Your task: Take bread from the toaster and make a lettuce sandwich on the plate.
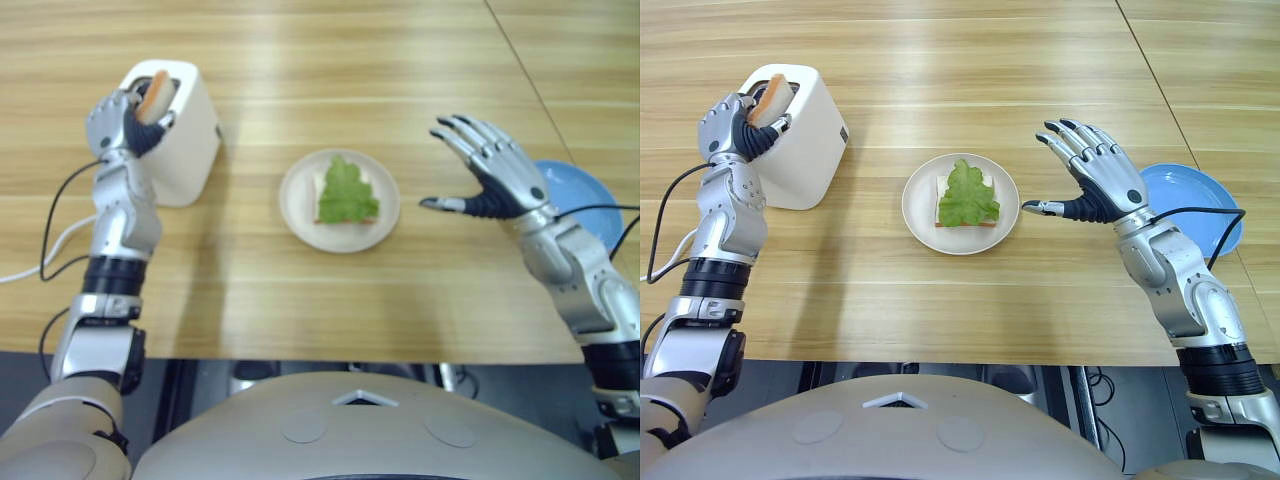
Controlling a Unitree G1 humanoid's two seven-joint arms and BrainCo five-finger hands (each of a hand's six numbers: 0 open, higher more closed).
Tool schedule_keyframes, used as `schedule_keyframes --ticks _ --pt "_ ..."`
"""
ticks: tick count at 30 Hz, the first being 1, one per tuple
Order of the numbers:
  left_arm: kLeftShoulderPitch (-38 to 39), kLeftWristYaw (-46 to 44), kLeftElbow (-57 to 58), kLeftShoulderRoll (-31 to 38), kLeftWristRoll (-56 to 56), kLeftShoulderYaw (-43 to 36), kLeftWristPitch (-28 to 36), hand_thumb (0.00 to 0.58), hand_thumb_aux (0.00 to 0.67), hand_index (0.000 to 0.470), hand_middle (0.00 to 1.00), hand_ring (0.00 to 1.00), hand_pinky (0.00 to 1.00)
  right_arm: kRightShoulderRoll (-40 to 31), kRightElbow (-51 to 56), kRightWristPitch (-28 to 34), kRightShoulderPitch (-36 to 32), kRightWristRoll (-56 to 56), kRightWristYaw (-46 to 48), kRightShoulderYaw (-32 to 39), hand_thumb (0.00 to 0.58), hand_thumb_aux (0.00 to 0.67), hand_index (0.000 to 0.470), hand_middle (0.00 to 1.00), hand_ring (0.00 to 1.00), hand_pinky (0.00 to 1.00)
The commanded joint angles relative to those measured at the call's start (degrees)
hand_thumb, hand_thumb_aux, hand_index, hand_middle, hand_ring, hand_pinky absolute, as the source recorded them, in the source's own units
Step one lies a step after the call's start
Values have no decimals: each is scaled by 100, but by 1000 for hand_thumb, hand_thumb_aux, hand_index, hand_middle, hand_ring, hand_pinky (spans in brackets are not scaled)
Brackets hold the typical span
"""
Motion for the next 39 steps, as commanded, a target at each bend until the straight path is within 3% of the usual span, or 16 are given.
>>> schedule_keyframes --ticks 1,8,9,11,12,15,19,22,30,39 --pt "79 429 -552 3 -112 267 -97 580 670 460 1000 1000 1000 20 92 -17 14 -71 39 -43 27 16 11 0 0 0" --pt "254 1418 -2034 -138 -70 583 -718 580 670 460 1000 1000 1000 55 224 -34 -11 -96 -23 -72 45 26 18 0 0 0" --pt "279 1486 -2210 -174 -145 616 -869 580 670 460 1000 1000 1000 67 240 -32 -15 -97 -43 -84 75 45 31 0 0 0" --pt "281 1416 -2454 -327 -569 664 -1224 580 670 460 1000 1000 1000 93 279 -23 -38 -46 -69 -125 75 45 31 0 0 0" --pt "248 1219 -2526 -451 -961 618 -1468 580 670 460 1000 1000 1000 130 296 -11 -57 25 -97 -174 0 0 0 0 0 0" --pt "151 598 -2476 -785 -1853 455 -1851 580 670 460 1000 1000 1000 292 380 -13 -145 421 -128 -330 0 0 0 0 0 0" --pt "-33 -680 -1442 -1379 -3160 -29 -2338 580 670 460 1000 1000 1000 642 668 -78 -242 1464 -79 -762 0 0 0 0 0 0" --pt "-338 -1349 -345 -1555 -3541 -172 -2247 580 670 460 1000 1000 1000 744 803 -87 -294 1853 -4 -965 0 0 0 0 0 0" --pt "-1018 -3360 2175 -2048 -4109 -822 -2788 580 670 460 1000 1000 1000 771 1148 -206 -409 2085 124 -1050 0 0 0 0 0 0" --pt "-2037 -3909 3929 -2341 -4009 -938 -3609 580 670 460 1000 1000 1000 775 1233 -164 -502 1953 254 -883 0 0 0 0 0 0"
